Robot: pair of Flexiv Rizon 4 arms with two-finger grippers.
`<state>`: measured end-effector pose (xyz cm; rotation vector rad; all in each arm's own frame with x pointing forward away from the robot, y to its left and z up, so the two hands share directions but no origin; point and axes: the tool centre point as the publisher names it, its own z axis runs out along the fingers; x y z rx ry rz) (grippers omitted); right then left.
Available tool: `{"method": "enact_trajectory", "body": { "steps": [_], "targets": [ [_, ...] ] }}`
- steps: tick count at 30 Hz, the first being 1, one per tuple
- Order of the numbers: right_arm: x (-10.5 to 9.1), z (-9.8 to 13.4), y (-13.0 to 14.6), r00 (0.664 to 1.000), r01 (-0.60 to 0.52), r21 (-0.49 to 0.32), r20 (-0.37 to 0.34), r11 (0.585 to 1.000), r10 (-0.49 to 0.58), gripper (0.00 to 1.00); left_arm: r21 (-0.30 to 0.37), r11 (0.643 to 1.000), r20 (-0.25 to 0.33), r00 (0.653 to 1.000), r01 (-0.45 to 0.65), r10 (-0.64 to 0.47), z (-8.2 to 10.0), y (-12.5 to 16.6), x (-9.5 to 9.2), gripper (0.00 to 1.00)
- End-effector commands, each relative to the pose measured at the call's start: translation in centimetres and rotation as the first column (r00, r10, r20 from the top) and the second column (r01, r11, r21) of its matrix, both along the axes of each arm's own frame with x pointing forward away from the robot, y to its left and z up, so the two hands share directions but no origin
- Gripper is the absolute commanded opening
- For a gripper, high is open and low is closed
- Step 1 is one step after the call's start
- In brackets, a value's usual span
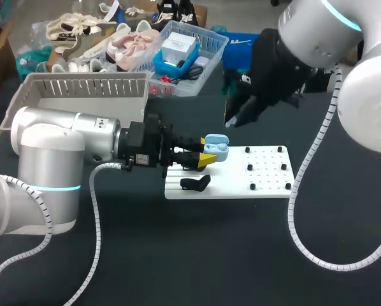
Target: Pick up each earbud case from the left stands, insert the matching earbuds, close the lid, and place the case in the box.
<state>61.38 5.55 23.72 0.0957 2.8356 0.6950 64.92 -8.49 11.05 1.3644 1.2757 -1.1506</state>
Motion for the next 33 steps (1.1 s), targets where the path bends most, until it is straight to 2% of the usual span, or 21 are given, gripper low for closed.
{"method": "enact_trajectory", "body": {
  "steps": [1,7,10,11,13,18,25,33],
  "targets": [
    [0.0,-0.1,0.1,1.0,-0.009,0.019,-0.003,1.0,0.009,0.0,0.001,1.0,0.001,1.0,-0.002,0.002,0.0,-0.1,0.0,0.0],
    [0.7,-0.1,0.1,0.99,-0.138,-0.012,0.033,0.99,0.139,0.0,0.001,1.0,0.001,1.0,-0.002,0.002,0.0,-0.1,0.0,0.0],
    [0.5,-0.2,0.4,0.949,-0.31,0.003,0.063,0.951,0.31,0.0,0.001,1.0,0.001,1.0,-0.002,0.002,0.0,-0.1,0.0,0.0],
    [0.5,-0.3,0.5,0.937,-0.346,-0.003,0.054,0.938,0.346,0.0,0.001,1.0,0.001,1.0,-0.002,0.002,0.0,-0.1,0.0,0.0],
    [0.6,-0.6,0.6,0.925,-0.377,-0.04,0.044,0.925,0.379,0.0,0.001,1.0,0.001,1.0,-0.002,0.002,0.0,-0.1,0.0,0.0],
    [1.2,-1.2,1.0,0.878,-0.478,-0.036,0.018,0.877,0.479,0.0,0.001,1.0,0.001,1.0,-0.002,0.002,0.0,-0.1,0.0,0.0],
    [1.3,-2.2,2.0,0.83,-0.556,-0.057,-0.003,0.829,0.557,0.0,0.001,1.0,0.001,1.0,-0.002,0.002,0.0,-0.1,0.0,0.0],
    [1.2,-2.9,2.0,0.832,-0.554,-0.057,-0.025,0.83,0.554,0.0,0.001,1.0,0.001,1.0,-0.002,0.002,0.0,-0.1,0.0,0.0]
  ]
}}
